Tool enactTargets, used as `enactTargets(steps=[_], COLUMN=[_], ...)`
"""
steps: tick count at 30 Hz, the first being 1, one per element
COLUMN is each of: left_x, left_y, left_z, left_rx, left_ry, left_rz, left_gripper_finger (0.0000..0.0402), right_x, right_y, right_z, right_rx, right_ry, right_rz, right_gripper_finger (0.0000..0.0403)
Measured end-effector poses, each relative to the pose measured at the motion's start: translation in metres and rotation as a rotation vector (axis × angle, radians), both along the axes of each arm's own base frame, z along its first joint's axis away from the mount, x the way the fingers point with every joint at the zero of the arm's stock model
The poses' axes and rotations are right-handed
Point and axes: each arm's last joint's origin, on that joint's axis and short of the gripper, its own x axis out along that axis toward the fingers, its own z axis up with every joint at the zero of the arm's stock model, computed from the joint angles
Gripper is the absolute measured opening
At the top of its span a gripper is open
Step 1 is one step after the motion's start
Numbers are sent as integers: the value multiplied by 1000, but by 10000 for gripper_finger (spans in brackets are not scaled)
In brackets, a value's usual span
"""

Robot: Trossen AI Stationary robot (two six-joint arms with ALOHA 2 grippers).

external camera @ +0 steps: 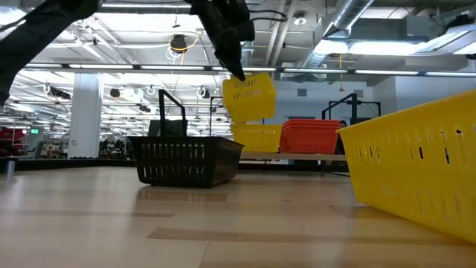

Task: Stack baskets on shelf by color
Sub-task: Stack the top yellow bin on top of the other yellow bin on the shelf

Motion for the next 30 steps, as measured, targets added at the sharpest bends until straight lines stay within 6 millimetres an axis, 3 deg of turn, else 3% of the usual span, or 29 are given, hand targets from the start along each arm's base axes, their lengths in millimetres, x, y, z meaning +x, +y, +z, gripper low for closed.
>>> enactTargets(steps=[17, 30], left_x=[16, 35], left_y=[18, 31], left_z=[-43, -102], left_rx=[-25, -101], left_ry=[98, 207], left_rz=[-67, -89], left_gripper_finger=[0, 0], right_x=[23, 27], right_y=[-5, -5], right_z=[-9, -11], right_rx=[20, 13], right_ry=[49, 66], right_rz=[-9, 5], right_gripper_finger=[8, 8])
